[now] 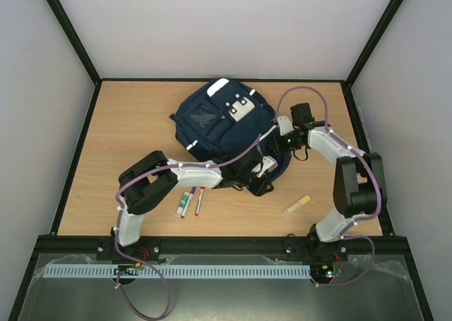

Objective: Pack the student bag
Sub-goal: Zip the student bag at the center of the board.

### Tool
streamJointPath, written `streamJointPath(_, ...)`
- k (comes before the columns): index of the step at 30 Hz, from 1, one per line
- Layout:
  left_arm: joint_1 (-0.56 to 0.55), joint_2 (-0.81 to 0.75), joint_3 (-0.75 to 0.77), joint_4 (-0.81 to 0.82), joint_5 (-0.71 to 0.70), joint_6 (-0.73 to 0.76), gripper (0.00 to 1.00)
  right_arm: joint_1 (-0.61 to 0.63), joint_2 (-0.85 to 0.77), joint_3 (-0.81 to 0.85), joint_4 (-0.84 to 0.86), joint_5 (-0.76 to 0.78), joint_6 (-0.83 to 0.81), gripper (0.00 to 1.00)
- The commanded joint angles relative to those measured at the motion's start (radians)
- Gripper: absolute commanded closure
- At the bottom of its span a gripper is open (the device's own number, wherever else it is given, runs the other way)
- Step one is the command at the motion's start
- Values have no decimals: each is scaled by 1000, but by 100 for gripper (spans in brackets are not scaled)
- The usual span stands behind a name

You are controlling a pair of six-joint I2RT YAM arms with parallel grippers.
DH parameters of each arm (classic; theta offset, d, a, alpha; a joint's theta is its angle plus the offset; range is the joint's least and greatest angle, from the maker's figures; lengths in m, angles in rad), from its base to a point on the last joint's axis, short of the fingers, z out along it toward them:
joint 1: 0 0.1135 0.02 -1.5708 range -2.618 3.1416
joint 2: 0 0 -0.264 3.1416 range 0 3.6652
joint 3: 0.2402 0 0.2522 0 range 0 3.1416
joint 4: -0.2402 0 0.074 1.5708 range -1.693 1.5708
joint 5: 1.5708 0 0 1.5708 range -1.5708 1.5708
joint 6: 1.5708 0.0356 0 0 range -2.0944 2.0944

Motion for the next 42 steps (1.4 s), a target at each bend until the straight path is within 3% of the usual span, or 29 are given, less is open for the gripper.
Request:
streamJointPath(1,-4,-140,-31,-34,-13,38,61,-14,-174,-62,-170,82,-26,52)
streamJointPath(7,2,-307,-152,-112,-97,83,47,-9,-353,-151,-207,149,-67,50)
streamJointPath(11,48,-402,-268,-91,-163,60,37,88,-428,-215,-256,168,-119,50)
streamJointPath(15,125,-423,-319,-74,-178,17,36,201,-474,-257,-232,169,-131,53)
streamJointPath(21,144,-433,-348,-32,-198,-5,36,267,-371,-251,-244,137,-132,54)
streamJointPath(32,149,-419,-364,8,-190,-12,37,285,-261,-259,-111,156,-73,60)
streamJointPath(42,148,-382,-347,28,-175,1,37,285,-262,-276,-95,197,-83,73)
